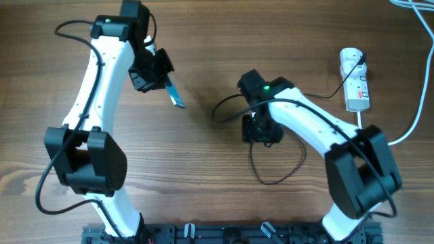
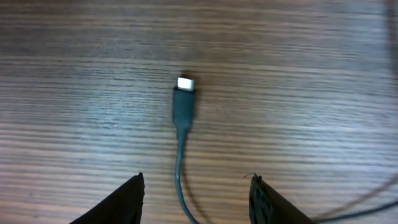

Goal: Plug charger to phone and switch on socket
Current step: 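Lower the right gripper and grasp the black USB-C cable plug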

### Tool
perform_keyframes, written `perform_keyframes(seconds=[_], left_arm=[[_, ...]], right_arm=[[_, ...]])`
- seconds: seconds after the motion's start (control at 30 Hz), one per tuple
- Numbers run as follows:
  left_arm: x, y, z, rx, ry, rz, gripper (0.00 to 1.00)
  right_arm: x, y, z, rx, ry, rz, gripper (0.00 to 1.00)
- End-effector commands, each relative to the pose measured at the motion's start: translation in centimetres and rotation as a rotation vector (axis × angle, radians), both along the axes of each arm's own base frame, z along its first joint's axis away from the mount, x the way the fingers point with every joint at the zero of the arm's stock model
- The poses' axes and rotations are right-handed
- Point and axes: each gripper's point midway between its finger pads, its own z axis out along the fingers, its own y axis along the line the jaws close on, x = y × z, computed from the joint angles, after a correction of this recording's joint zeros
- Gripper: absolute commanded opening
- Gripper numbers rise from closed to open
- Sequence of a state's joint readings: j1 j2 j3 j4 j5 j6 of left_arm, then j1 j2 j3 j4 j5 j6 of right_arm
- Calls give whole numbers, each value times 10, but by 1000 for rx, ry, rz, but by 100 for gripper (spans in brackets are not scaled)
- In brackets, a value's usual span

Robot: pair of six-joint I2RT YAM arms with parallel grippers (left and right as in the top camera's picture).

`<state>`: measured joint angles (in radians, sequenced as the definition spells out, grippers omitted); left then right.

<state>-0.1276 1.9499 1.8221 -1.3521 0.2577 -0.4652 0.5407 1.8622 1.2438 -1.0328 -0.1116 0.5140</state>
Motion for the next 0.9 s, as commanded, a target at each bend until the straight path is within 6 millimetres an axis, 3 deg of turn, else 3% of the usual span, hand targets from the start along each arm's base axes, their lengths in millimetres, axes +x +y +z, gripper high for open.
perform_keyframes(seconds=[0.0, 0.3, 0.57, 0.87], left_arm=[[-2, -2, 10, 12, -28, 4, 4], [-2, -2, 10, 11, -29, 4, 4], [-1, -2, 10, 10, -35, 5, 4], [0, -2, 10, 9, -36, 15, 4]], right_arm=[[-8, 1, -17, -21, 55, -15, 55], [-3, 4, -22, -18, 44, -57, 54], [-19, -3, -42, -27, 70, -79, 53], [-10, 4, -45, -49, -2, -73, 48]])
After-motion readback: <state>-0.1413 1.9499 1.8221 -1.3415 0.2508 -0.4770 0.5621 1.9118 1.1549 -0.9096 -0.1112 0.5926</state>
